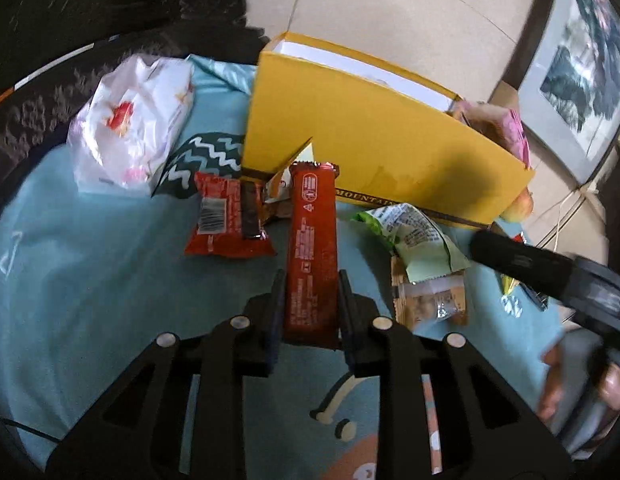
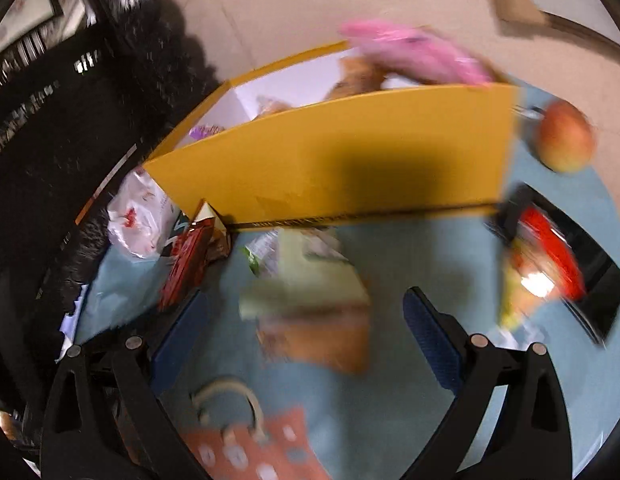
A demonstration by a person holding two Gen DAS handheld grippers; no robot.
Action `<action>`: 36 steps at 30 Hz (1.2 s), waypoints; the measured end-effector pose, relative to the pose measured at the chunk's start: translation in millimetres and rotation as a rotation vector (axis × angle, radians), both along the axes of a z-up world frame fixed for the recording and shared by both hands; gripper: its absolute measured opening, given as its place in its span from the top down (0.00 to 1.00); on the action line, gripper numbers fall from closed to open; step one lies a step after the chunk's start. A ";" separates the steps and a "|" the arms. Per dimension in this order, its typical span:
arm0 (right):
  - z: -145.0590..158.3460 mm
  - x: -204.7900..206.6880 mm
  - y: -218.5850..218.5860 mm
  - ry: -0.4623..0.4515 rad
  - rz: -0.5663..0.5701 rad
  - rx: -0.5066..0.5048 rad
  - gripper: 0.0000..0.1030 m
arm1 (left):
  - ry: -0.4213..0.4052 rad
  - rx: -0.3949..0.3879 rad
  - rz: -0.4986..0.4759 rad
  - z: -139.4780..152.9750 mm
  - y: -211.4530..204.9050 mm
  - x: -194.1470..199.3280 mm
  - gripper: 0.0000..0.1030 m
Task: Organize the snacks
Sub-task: 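Grasp the red chocolate bar with left tool while right grasps the green seed bag, then carry the chocolate bar to the box with left tool while right drops the green bag in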
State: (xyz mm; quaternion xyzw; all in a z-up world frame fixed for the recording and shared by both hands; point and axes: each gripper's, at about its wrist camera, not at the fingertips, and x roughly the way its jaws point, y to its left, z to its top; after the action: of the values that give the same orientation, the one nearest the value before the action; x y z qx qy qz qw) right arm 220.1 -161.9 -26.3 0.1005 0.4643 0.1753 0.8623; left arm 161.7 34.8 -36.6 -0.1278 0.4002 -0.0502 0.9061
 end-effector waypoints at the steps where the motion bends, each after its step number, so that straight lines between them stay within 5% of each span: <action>1: -5.8 8.5 9.5 0.027 0.004 -0.038 0.04 | 0.002 -0.010 0.005 0.0 2.8 -0.8 0.76; 4: -25.1 22.6 31.0 0.065 0.018 -0.165 0.07 | 0.005 -0.038 0.017 1.0 8.6 -0.7 0.76; 8: -35.3 21.9 31.5 0.052 0.039 -0.219 0.55 | 0.018 -0.052 0.012 -1.8 9.5 2.7 0.76; 12: -12.3 0.8 0.0 -0.004 0.031 -0.027 0.75 | 0.030 -0.049 0.009 -6.4 6.7 5.3 0.76; 19: -12.9 -11.1 -19.1 0.022 0.066 -0.014 0.69 | 0.073 -0.019 0.024 -23.6 2.2 20.9 0.72; 23: -9.8 -7.5 -21.3 0.003 0.028 -0.007 0.33 | 0.087 -0.040 0.081 -26.2 10.2 29.9 0.59; 25: -9.7 -1.4 -17.6 -0.007 0.047 -0.006 0.33 | 0.089 -0.037 0.105 -26.9 12.5 35.8 0.50; 31: -13.7 21.0 3.8 0.070 0.059 0.017 0.18 | 0.107 -0.068 0.124 -29.6 13.3 54.4 0.45; 33: -18.3 23.2 9.6 0.072 0.051 -0.003 0.11 | 0.098 -0.047 0.118 -29.8 9.6 58.0 0.46; 36: -26.5 27.5 6.9 0.114 0.035 0.086 0.11 | 0.105 -0.060 0.102 -32.3 11.9 60.5 0.73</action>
State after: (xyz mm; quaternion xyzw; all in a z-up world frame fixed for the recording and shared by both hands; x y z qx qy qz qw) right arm 247.6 -155.0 -52.8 0.1391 0.5065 0.2043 0.8260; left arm 222.2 46.7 -68.8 -0.1775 0.4385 -0.0091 0.8810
